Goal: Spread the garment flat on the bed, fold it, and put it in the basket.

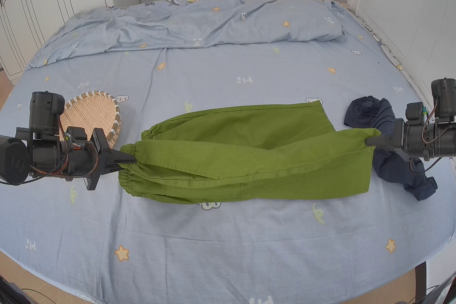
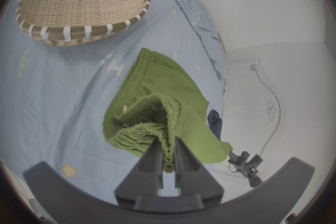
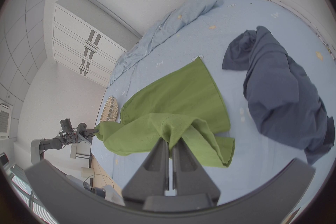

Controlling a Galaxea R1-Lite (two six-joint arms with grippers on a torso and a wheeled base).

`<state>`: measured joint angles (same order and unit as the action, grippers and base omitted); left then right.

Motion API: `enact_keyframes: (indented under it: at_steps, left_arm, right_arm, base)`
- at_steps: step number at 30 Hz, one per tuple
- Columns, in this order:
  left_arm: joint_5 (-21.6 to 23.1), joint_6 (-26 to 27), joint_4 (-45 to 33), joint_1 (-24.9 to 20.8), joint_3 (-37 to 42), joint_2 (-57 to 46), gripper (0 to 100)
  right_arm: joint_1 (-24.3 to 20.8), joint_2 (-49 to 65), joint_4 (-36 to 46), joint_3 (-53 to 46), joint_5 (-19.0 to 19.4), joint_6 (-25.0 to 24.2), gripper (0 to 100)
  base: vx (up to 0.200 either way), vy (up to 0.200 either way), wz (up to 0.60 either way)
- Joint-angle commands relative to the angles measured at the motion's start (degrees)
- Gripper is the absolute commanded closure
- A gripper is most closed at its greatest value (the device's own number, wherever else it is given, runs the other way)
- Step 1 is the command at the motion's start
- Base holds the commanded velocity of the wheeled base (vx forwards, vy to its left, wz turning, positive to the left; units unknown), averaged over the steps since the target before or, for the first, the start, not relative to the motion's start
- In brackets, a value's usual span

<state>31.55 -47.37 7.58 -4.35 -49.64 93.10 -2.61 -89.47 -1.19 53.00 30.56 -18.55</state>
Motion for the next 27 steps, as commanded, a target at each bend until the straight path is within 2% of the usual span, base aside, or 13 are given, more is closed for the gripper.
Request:
enact_keyframes:
  at_steps: [1,6,8,9,14,27]
  left_arm:
    - [-0.08,0.35,-1.52,0.48,-5.64,6.22,100]
    - [-0.08,0.44,-1.52,0.57,-9.07,9.56,100]
    - [-0.08,0.44,-1.52,0.57,-9.07,9.56,100]
    - [-0.08,0.88,-1.52,0.66,-10.92,10.70,100]
    - [-0.08,1.23,-1.61,1.01,-14.26,12.37,100]
    - [0.09,3.43,-4.33,2.86,-25.24,18.87,100]
  right_arm:
    - [1.11,-6.25,2.43,9.13,0.02,0.01,100]
    - [1.20,-9.15,6.20,17.75,-0.06,0.10,100]
    - [1.20,-9.15,6.20,17.75,-0.06,0.10,100]
    - [1.20,-11.08,8.58,23.11,-0.06,0.18,100]
    - [1.11,-14.33,12.18,29.79,-0.24,0.27,100]
    - [0.94,-21.54,15.52,40.07,-2.09,0.27,100]
  base:
    - [0.000,0.000,0.00]
    - [0.000,0.000,0.00]
    - [0.000,0.000,0.00]
    - [0.000,0.000,0.00]
    - [0.000,0.000,0.00]
    - [0.000,0.000,0.00]
